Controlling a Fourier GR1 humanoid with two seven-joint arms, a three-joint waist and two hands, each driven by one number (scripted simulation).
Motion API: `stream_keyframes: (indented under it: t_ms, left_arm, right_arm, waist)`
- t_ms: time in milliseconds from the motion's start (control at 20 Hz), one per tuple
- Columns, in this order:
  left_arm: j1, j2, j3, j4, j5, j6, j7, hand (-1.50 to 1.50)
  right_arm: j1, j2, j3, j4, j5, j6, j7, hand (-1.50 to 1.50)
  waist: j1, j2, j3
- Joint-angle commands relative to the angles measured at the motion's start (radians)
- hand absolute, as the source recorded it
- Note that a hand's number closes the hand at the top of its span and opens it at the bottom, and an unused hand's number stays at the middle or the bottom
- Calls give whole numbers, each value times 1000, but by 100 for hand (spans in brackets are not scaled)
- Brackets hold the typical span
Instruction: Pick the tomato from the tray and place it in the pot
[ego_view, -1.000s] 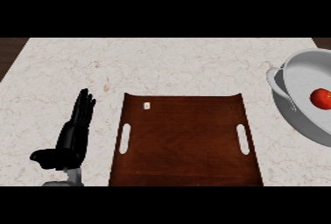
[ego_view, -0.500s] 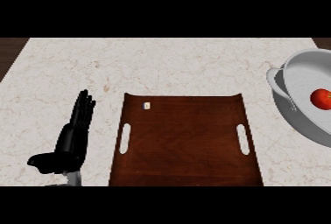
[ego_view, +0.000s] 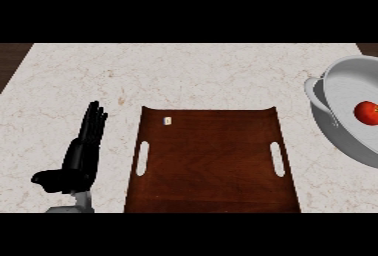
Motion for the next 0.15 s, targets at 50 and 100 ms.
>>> stream_keyframes:
  t_ms: [50,100]
  left_arm:
    - [75,-31,-53,-81,-27,16,19,0]
    - [-49,-14,2,48,-6,1,1,0]
  right_arm:
    - [62,-53,-52,87,-80,22,-77,-150]
    - [54,-71,-56,120,-88,10,-101,-150]
  waist:
    - [3,0,1]
    - [-1,2,1]
